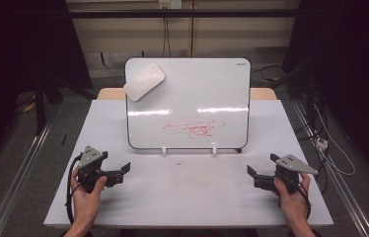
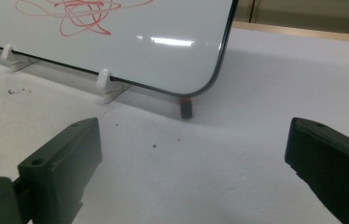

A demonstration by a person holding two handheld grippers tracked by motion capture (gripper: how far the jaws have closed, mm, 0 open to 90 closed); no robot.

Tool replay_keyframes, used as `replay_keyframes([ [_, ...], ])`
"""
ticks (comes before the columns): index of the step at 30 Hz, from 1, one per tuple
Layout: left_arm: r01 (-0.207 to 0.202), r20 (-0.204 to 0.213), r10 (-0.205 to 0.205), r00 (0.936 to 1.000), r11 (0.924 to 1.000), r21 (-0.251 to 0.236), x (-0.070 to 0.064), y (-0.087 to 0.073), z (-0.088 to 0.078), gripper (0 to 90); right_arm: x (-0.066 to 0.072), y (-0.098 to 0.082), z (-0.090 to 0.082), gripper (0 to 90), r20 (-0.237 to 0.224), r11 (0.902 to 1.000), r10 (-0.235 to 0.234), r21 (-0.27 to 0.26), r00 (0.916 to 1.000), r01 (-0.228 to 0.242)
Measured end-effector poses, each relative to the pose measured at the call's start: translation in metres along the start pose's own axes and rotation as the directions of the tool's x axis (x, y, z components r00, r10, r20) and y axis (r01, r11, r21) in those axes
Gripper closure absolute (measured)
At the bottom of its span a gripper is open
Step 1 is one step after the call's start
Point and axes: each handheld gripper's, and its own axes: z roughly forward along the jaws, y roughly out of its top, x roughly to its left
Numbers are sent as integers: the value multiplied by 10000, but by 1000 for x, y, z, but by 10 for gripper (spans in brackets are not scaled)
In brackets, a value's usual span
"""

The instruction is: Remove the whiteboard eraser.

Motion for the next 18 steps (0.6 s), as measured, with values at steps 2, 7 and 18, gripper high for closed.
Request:
replay_keyframes([
  [2, -216, -56, 216, 9998, 9997, 63, -1, 6, 1, 61, 0, 0, 0, 35, 3, 10000, -28, 3, 10000, 28],
  [7, -541, 58, 544, 9985, 9976, -438, -4, 28, 2, 66, 1, 1, 1, 36, 32, 10000, -81, 2, 10000, 81],
  [18, -3089, 41, 3091, 9510, 9509, -192, -25, 72, 15, 65, 6, 1, -1, 34, 19, 9996, -260, 94, 9997, 260],
])
